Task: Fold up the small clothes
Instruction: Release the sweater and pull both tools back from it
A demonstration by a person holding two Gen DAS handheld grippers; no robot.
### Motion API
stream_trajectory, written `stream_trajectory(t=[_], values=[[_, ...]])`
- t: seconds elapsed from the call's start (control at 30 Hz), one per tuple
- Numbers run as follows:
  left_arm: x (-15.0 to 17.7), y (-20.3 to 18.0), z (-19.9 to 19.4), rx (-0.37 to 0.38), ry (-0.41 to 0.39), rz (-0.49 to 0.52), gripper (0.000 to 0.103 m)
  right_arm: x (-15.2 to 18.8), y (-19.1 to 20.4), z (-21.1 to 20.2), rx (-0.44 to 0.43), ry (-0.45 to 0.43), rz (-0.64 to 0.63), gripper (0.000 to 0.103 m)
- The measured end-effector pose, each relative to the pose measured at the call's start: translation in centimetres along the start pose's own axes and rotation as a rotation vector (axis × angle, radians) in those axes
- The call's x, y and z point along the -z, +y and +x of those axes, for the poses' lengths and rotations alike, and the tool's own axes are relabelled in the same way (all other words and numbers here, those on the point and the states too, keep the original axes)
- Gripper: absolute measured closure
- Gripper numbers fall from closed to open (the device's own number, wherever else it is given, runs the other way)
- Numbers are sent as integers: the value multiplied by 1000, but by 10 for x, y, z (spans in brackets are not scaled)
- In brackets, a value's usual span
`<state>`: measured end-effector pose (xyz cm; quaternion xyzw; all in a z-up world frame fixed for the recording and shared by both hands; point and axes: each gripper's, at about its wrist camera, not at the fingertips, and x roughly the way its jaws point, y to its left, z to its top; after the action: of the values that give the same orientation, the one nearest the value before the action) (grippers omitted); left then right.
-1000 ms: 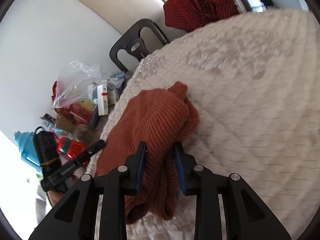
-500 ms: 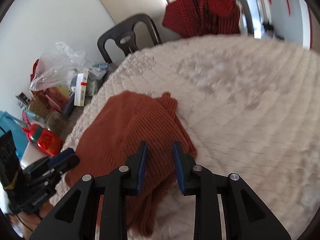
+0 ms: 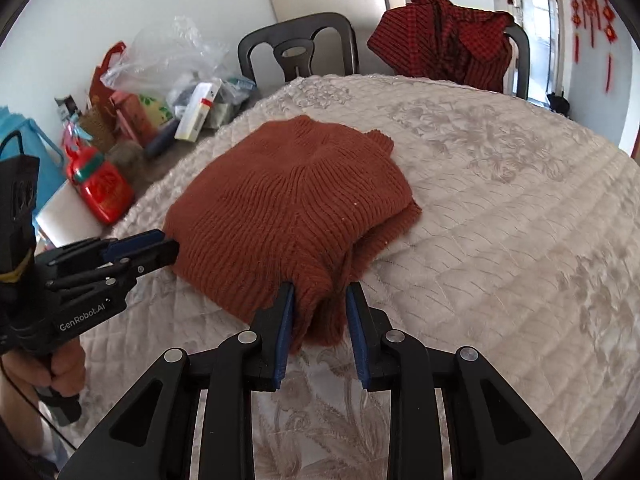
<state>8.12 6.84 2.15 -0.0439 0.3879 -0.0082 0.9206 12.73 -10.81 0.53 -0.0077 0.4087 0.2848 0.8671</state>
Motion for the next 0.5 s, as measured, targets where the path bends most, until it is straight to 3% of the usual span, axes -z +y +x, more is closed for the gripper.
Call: stream_trajectory(t=[0.27,0.37,0.5], values=[[18,1,-22,-57,9,5,72,15,13,-36,17,-28,-25,75],[27,1,-31,-68,13,28,60,26,20,-41,35,-11,-47,60],[36,4,-35,-93,16,49,49,42,25,-43,70,7,-79,57]])
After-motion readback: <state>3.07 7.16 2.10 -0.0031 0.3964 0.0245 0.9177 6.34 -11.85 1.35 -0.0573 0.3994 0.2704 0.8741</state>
